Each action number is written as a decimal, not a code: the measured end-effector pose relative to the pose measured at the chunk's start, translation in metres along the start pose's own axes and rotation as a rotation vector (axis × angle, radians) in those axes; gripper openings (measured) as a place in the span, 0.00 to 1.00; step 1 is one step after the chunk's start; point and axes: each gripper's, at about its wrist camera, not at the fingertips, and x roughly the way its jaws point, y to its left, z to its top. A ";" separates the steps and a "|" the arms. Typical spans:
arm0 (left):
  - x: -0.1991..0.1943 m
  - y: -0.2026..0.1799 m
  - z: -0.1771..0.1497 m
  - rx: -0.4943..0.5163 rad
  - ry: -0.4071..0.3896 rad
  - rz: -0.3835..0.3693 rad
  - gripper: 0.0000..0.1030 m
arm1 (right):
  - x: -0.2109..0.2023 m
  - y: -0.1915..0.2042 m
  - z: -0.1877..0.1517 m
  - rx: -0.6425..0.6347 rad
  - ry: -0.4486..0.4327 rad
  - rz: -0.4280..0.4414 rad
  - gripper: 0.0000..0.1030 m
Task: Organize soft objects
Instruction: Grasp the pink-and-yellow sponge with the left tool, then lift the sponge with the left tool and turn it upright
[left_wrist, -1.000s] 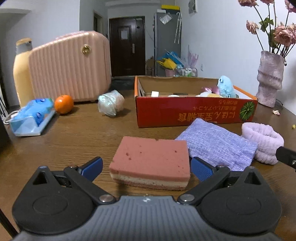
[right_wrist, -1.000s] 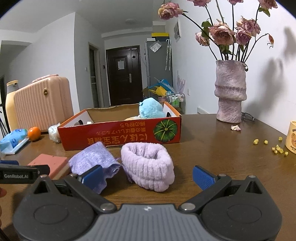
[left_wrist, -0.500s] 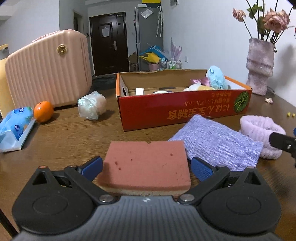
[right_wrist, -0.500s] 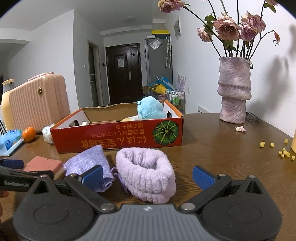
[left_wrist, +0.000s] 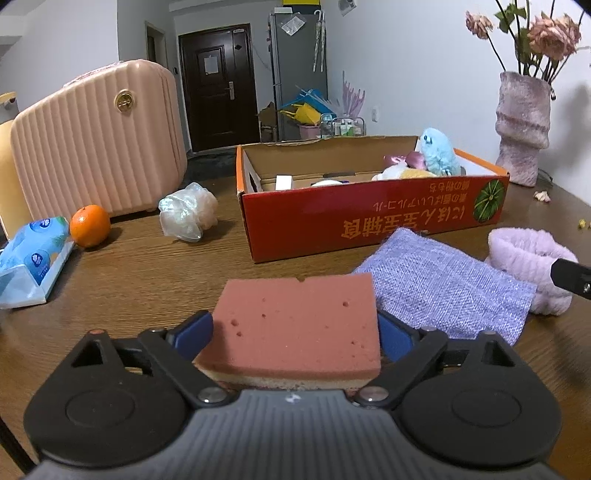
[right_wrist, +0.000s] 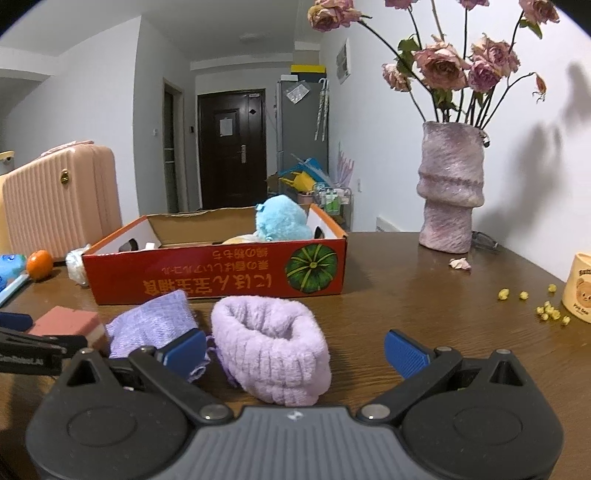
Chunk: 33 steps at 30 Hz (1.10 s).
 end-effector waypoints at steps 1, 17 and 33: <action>-0.001 0.001 0.001 -0.008 -0.003 -0.004 0.83 | -0.001 0.000 0.000 0.001 -0.005 -0.007 1.00; -0.047 0.027 0.003 -0.099 -0.152 0.011 0.23 | -0.022 0.015 -0.005 -0.001 -0.043 -0.031 1.00; -0.081 0.109 0.000 -0.388 -0.166 -0.011 0.19 | -0.032 0.028 -0.009 -0.004 -0.048 -0.021 1.00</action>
